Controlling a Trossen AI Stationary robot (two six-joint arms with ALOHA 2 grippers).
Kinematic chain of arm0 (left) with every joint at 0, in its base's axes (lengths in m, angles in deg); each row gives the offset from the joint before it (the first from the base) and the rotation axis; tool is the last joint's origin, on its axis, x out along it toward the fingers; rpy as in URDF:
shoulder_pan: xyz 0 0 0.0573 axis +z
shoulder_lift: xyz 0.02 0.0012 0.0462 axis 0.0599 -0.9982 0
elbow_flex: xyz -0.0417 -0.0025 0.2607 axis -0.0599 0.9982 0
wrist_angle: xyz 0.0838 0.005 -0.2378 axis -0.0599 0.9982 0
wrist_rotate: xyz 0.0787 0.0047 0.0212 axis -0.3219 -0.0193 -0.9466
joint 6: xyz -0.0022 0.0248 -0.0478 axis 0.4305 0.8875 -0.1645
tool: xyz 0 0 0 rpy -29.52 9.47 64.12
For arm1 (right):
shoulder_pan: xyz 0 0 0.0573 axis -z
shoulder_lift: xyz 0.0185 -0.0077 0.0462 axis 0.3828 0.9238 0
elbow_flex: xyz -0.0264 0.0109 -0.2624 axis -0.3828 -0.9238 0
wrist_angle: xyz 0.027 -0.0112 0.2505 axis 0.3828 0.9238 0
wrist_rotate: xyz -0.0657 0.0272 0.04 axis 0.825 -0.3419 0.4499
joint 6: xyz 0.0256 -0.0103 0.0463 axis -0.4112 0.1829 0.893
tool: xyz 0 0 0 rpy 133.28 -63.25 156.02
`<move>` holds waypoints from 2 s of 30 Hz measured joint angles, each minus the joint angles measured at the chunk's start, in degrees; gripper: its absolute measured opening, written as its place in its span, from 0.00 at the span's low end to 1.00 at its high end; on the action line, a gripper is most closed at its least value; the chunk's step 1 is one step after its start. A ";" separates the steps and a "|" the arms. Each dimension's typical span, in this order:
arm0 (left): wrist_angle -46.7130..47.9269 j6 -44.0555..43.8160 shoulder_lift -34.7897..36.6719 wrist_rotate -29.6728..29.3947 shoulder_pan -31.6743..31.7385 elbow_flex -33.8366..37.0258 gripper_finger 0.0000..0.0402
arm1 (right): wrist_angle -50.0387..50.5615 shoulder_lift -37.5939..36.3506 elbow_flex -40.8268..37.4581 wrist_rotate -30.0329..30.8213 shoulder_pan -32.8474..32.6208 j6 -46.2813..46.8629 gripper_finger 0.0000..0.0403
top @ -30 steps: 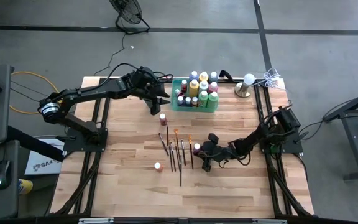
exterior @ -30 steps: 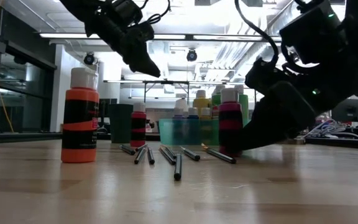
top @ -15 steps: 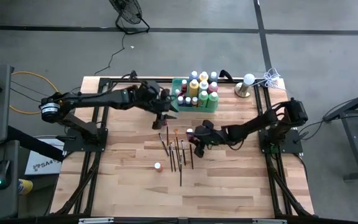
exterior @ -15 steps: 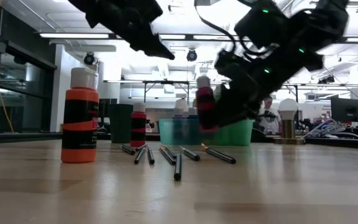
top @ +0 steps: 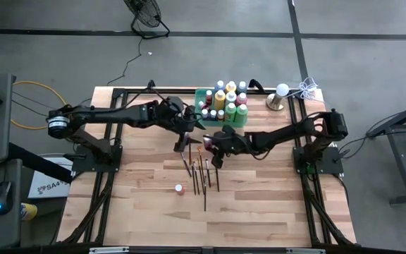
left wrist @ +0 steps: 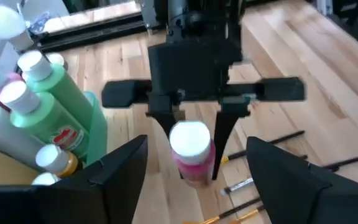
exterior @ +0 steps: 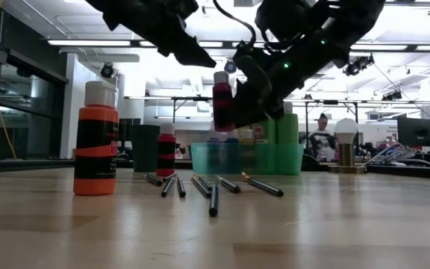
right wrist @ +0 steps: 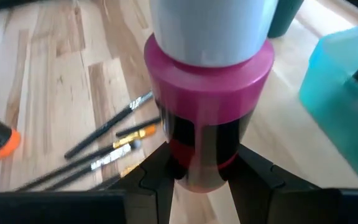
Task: Pick & Place Paint Supplies
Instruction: Put the small pink paint bottle into the green bin
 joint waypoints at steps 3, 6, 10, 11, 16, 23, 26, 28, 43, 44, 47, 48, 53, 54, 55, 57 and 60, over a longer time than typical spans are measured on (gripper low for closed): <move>-0.44 -0.68 -1.00 -0.67 0.01 0.16 0.67 | -0.20 0.00 0.60 -0.63 1.06 -0.08 0.29; -2.30 -1.51 -2.43 -1.64 0.09 0.13 0.68 | -0.58 0.00 0.61 -1.85 1.80 -0.19 0.29; -4.66 -1.99 -4.19 -2.02 0.14 0.07 0.68 | -0.92 0.00 0.63 -1.97 2.03 -1.04 0.29; -5.37 -2.39 -4.47 -2.03 0.13 0.07 0.68 | -0.72 0.00 0.63 -1.96 2.03 -1.11 0.29; -5.67 -2.78 -5.49 -2.22 0.14 0.05 0.65 | -0.76 0.00 0.63 -1.93 2.03 -1.15 0.30; -6.59 -4.31 -6.32 -1.98 0.14 0.05 0.53 | -0.98 0.00 0.63 -1.88 2.02 -1.12 0.30; -6.73 -4.72 -6.33 -1.94 0.12 0.06 0.46 | -0.86 0.00 0.63 -1.88 2.01 -1.12 0.30; -6.75 -5.17 -6.43 -1.90 0.12 0.04 0.40 | -0.91 0.00 0.63 -1.88 2.01 -1.12 0.30; -6.29 -5.45 -6.52 -1.98 0.12 0.04 0.28 | -0.13 -0.08 0.63 -2.90 2.03 -3.70 0.42; -6.04 -5.20 -6.52 -2.20 0.10 0.04 0.28 | 0.68 -0.47 0.63 -3.31 2.03 -3.93 0.44; -5.65 -3.81 -6.52 -3.89 0.11 0.07 0.28 | 4.76 -2.56 0.63 -3.34 2.02 -3.63 0.50; -5.39 -3.24 -6.52 -5.23 0.12 0.07 0.28 | 7.00 -3.53 0.63 -3.24 2.03 -2.82 0.51; -5.07 -0.75 -6.52 -13.09 0.20 0.07 0.28 | 15.27 -9.60 0.63 -2.14 1.92 1.07 0.55; -5.22 -0.48 -6.52 -14.92 0.20 0.07 0.28 | 16.61 -10.65 0.63 -1.60 1.65 1.86 0.55; -5.62 -0.36 -6.52 -16.98 0.20 0.07 0.28 | 17.64 -11.40 0.63 -1.18 1.39 2.37 0.56; -6.82 0.15 -6.52 -21.11 0.18 0.07 0.28 | 18.06 -12.37 0.63 -0.32 0.66 2.93 0.56; -7.57 1.43 -6.52 -26.65 0.20 0.07 0.28 | 18.67 -12.89 0.63 1.21 -0.90 2.99 0.56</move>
